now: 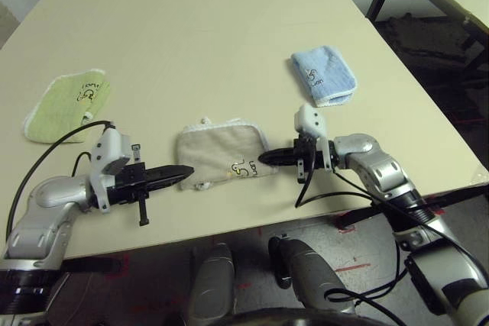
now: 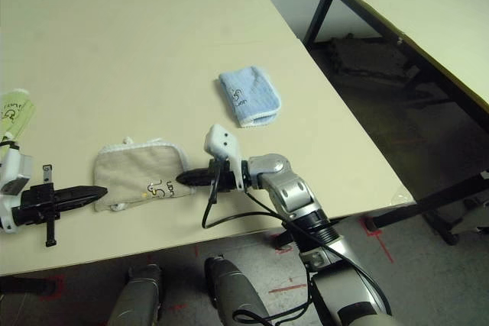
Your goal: Fold the towel and set it aside.
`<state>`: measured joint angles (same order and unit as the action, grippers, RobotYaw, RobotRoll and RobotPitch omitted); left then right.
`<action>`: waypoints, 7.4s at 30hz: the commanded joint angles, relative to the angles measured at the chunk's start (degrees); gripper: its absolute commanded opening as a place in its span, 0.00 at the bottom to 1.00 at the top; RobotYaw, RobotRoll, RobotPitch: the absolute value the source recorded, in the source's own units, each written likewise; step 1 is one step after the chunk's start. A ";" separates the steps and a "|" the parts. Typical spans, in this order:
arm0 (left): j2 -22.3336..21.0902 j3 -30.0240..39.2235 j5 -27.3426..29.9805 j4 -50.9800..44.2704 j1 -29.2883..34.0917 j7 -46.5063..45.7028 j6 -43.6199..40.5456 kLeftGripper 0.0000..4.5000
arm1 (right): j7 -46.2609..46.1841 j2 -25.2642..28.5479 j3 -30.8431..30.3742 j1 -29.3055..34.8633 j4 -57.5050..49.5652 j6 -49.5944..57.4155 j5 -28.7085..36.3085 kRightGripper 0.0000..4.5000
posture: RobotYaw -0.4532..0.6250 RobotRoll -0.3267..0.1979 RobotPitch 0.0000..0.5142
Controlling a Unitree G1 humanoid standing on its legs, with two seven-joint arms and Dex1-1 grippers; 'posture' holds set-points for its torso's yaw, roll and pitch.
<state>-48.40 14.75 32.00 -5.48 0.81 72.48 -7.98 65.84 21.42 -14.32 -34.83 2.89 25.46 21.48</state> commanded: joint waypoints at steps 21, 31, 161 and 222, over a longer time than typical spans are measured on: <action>5.98 -6.42 -7.43 5.50 -3.75 -6.14 4.32 0.02 | -4.25 -6.73 -6.60 1.30 14.56 -10.68 -10.86 0.00 | 0.39 0.62 0.34; 1.99 -0.03 -5.62 7.95 -3.10 -4.66 5.21 0.02 | -2.51 -3.69 0.33 -4.59 15.48 -8.89 -7.03 0.00 | 0.40 0.62 0.33; -3.55 9.88 -2.93 12.84 0.73 5.73 15.18 1.00 | -26.47 -17.97 17.85 -14.58 35.57 53.54 11.50 0.73 | 0.41 0.62 0.34; 0.50 9.72 -1.42 7.07 -0.92 -9.86 0.61 1.00 | -40.99 -7.58 45.83 -37.35 60.38 -0.50 14.10 0.00 | 0.39 0.62 0.36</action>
<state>-48.20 24.34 30.53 2.30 -0.90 62.73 -6.83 26.50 14.25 31.00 -72.76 63.40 26.63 35.57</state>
